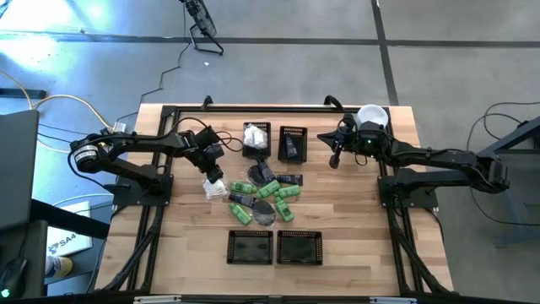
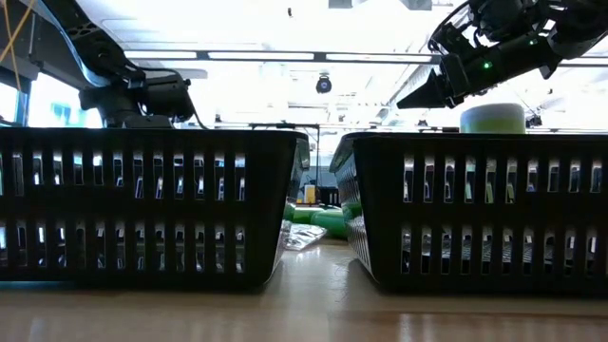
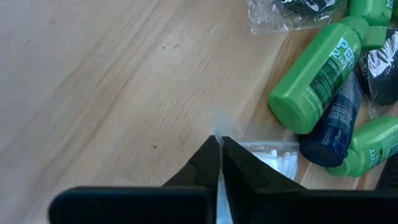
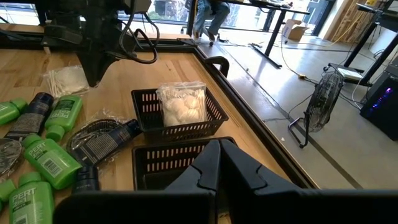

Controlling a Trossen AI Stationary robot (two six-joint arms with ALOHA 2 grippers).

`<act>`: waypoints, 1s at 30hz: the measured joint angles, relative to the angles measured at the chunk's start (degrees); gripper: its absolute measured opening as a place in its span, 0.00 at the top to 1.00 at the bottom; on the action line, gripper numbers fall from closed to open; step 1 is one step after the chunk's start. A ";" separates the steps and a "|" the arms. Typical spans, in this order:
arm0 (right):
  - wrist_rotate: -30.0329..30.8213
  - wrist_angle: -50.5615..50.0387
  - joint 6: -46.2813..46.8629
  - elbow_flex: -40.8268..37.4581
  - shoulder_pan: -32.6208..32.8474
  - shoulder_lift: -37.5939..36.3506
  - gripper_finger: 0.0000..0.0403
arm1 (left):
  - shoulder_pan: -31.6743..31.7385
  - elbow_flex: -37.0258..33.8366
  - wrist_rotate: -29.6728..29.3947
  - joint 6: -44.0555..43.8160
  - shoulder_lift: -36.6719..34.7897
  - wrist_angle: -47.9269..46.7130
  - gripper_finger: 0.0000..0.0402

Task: Pick & Place Travel size toiletries
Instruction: Put the cotton pack into the top left black bin

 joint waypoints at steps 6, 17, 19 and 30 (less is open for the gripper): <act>0.02 0.01 -0.38 0.00 0.00 0.00 0.99 | 0.00 0.12 0.00 0.00 0.00 0.09 0.99; 0.02 0.01 -0.43 0.00 -0.01 0.00 0.99 | -0.01 6.26 -0.41 5.53 0.00 -0.55 1.00; 0.00 0.00 -0.45 0.00 0.00 0.00 0.99 | 0.00 8.09 -0.45 6.55 0.00 -1.68 1.00; 0.00 0.02 -0.45 0.00 0.00 0.00 0.99 | -0.01 19.88 -3.50 12.65 0.00 -13.92 1.00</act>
